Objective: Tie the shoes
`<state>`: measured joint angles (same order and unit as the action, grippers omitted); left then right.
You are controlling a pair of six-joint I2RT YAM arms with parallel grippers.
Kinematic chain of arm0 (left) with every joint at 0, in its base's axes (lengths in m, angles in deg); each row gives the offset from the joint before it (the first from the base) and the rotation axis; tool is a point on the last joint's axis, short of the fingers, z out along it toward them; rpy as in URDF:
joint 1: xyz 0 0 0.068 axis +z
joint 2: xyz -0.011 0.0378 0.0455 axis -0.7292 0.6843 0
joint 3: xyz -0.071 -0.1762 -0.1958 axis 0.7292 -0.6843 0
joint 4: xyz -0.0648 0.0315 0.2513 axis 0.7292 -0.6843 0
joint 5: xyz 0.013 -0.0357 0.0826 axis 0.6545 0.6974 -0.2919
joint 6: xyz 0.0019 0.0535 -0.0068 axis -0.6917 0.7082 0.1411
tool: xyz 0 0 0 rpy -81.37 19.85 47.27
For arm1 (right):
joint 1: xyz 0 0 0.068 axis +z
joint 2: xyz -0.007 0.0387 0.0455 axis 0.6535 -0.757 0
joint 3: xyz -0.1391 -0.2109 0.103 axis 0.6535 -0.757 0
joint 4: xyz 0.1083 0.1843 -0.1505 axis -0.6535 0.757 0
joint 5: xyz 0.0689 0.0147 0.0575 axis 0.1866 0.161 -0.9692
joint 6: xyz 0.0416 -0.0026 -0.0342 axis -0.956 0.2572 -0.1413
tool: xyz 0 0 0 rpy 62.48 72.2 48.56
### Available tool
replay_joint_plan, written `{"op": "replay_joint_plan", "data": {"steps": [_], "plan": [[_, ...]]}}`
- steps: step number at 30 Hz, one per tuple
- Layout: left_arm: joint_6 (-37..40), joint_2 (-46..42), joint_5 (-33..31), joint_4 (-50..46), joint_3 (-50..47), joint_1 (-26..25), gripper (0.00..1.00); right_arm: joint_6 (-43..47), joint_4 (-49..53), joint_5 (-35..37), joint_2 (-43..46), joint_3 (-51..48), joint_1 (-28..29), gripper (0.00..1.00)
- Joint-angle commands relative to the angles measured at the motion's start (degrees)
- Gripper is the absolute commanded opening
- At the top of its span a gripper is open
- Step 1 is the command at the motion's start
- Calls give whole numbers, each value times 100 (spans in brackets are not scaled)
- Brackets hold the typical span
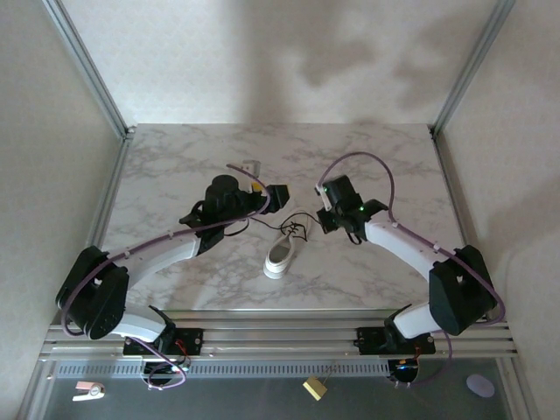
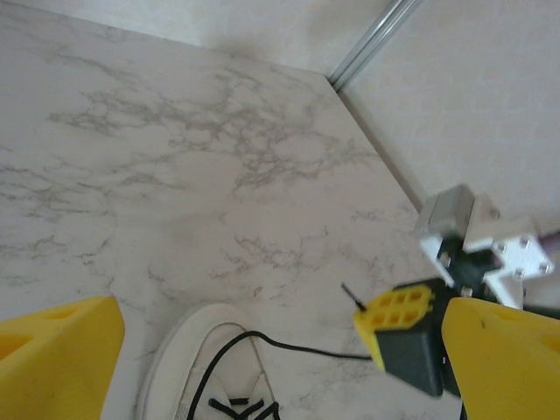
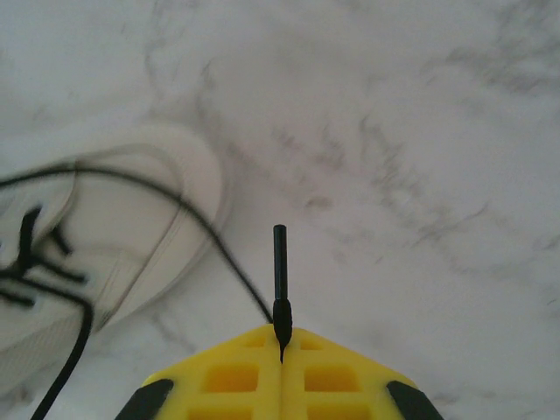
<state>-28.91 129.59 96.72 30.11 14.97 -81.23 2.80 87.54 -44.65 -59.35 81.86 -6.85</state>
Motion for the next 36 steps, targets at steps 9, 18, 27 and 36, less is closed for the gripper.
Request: {"op": "replay_joint_plan", "data": {"steps": [9,18,27,36], "plan": [[35,377,429,-17,246,-31,70,-1515,684,-625,361,-566,401,0],[5,527,401,-24,335,-48,68,-2369,-27,-1432,1132,-1696,517,0],[6,681,451,-33,499,-68,68,-2369,-1342,-2711,1352,-2536,662,0],[48,601,379,-80,447,-66,68,-2106,-2583,-3299,822,-2735,727,0]]}}
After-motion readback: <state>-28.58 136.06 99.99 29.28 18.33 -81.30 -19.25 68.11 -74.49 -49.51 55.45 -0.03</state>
